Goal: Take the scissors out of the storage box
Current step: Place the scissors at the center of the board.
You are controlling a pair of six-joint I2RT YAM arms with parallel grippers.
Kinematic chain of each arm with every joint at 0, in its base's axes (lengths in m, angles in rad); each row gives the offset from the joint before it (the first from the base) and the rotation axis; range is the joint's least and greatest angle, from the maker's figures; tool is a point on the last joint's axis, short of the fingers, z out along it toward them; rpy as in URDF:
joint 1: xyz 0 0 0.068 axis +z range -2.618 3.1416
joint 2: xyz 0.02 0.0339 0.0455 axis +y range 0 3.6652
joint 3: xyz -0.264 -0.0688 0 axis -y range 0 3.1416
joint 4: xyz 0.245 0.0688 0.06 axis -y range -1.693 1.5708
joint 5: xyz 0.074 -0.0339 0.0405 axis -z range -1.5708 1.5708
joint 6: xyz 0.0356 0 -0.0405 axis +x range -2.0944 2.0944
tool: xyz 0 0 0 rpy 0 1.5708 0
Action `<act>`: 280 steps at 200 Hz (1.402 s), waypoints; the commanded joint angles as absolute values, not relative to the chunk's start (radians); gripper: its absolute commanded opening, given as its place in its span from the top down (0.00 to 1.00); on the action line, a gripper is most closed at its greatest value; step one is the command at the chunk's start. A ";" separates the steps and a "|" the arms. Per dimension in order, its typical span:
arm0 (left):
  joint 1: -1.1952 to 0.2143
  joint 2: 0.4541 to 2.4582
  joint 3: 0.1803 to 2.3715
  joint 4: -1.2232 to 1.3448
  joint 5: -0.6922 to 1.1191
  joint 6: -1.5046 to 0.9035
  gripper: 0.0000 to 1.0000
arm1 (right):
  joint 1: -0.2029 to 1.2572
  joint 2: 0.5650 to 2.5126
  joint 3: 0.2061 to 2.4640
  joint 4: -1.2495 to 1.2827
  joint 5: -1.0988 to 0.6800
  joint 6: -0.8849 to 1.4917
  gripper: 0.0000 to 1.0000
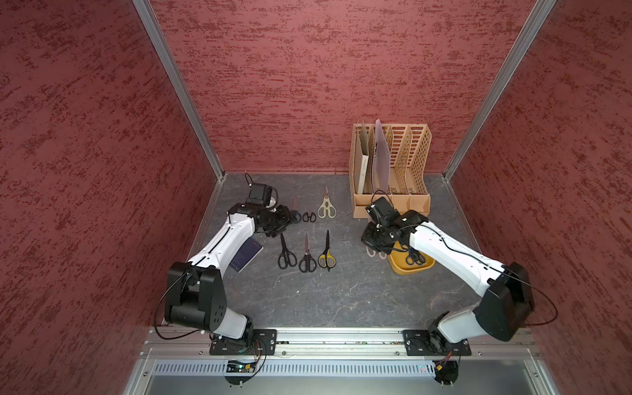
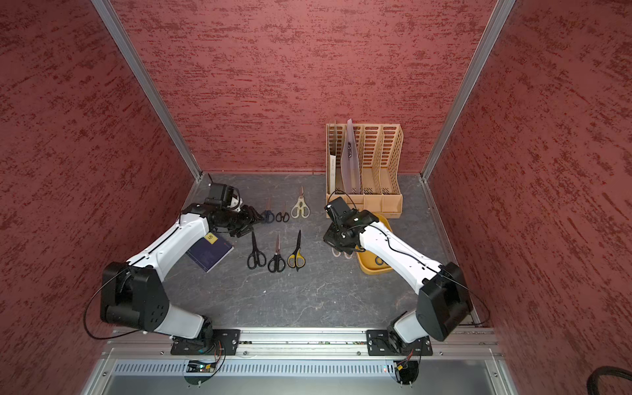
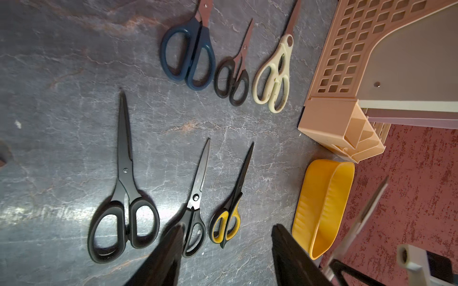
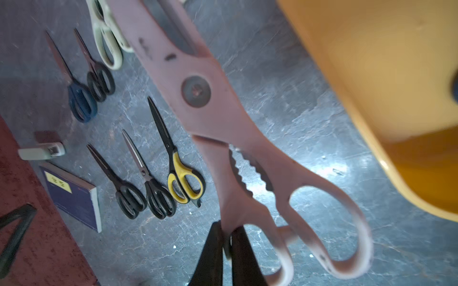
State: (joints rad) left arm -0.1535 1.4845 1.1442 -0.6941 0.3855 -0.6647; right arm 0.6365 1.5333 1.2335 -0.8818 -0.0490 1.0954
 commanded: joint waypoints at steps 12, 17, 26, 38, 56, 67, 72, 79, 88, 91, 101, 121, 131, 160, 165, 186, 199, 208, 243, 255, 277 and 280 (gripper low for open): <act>-0.131 1.423 1.113 -0.693 0.402 -0.649 0.39 | 0.699 1.638 1.268 -0.807 -0.042 1.207 1.00; -0.129 1.419 1.109 -0.698 0.401 -0.649 0.39 | 0.709 1.661 1.281 -0.809 -0.035 1.215 1.00; -0.128 1.409 1.101 -0.705 0.399 -0.649 0.39 | 0.720 1.702 1.307 -0.811 -0.025 1.223 1.00; -0.127 1.398 1.090 -0.712 0.397 -0.646 0.39 | 0.730 1.758 1.340 -0.801 -0.024 1.235 1.00; -0.126 1.383 1.076 -0.725 0.391 -0.645 0.39 | 0.733 1.835 1.387 -0.797 -0.014 1.249 1.00; -0.126 1.373 1.066 -0.730 0.390 -0.645 0.39 | 0.735 1.875 1.415 -0.808 -0.002 1.255 1.00; -0.125 1.369 1.062 -0.730 0.390 -0.645 0.39 | 0.735 1.891 1.425 -0.809 -0.002 1.254 1.00; -0.125 1.365 1.057 -0.733 0.387 -0.646 0.39 | 0.736 1.911 1.436 -0.810 -0.002 1.252 1.00; -0.124 1.360 1.051 -0.736 0.385 -0.649 0.39 | 0.736 1.933 1.452 -0.829 0.005 1.254 1.00; -0.124 1.358 1.050 -0.737 0.383 -0.651 0.39 | 0.736 1.938 1.455 -0.836 0.009 1.257 1.00; -0.123 1.352 1.045 -0.736 0.380 -0.656 0.39 | 0.736 1.946 1.450 -0.837 0.015 1.260 1.00; -0.123 1.339 1.036 -0.732 0.375 -0.669 0.39 | 0.735 1.958 1.439 -0.822 0.008 1.268 1.00; -0.124 1.339 1.035 -0.732 0.371 -0.673 0.39 | 0.735 1.969 1.441 -0.821 0.005 1.270 1.00; -0.123 1.347 1.040 -0.731 0.368 -0.684 0.39 | 0.735 2.001 1.462 -0.815 -0.016 1.261 0.97; -0.123 1.350 1.041 -0.728 0.369 -0.686 0.39 | 0.736 2.004 1.466 -0.814 -0.018 1.261 0.97; -0.125 1.363 1.051 -0.727 0.372 -0.693 0.39 | 0.736 2.014 1.473 -0.825 -0.021 1.262 0.95; -0.126 1.373 1.062 -0.730 0.374 -0.693 0.39 | 0.736 2.015 1.472 -0.825 -0.029 1.261 0.90; -0.126 1.378 1.068 -0.732 0.373 -0.692 0.39 | 0.736 2.014 1.474 -0.828 -0.031 1.261 0.86; -0.126 1.395 1.090 -0.734 0.370 -0.687 0.39 | 0.734 1.963 1.485 -0.839 -0.001 1.216 0.72; -0.126 1.402 1.101 -0.739 0.372 -0.683 0.39 | 0.732 1.923 1.489 -0.838 0.017 1.170 0.69; -0.130 1.407 1.116 -0.742 0.371 -0.667 0.39 | 0.716 1.839 1.500 -0.826 0.026 0.977 0.66; -0.131 1.406 1.116 -0.742 0.370 -0.666 0.39 | 0.713 1.831 1.506 -0.834 0.028 0.942 0.65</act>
State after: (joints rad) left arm -0.1318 1.3964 1.0779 -0.7361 0.3801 -0.6834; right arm 0.7273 1.9530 1.4502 -0.8261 -0.0147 1.1542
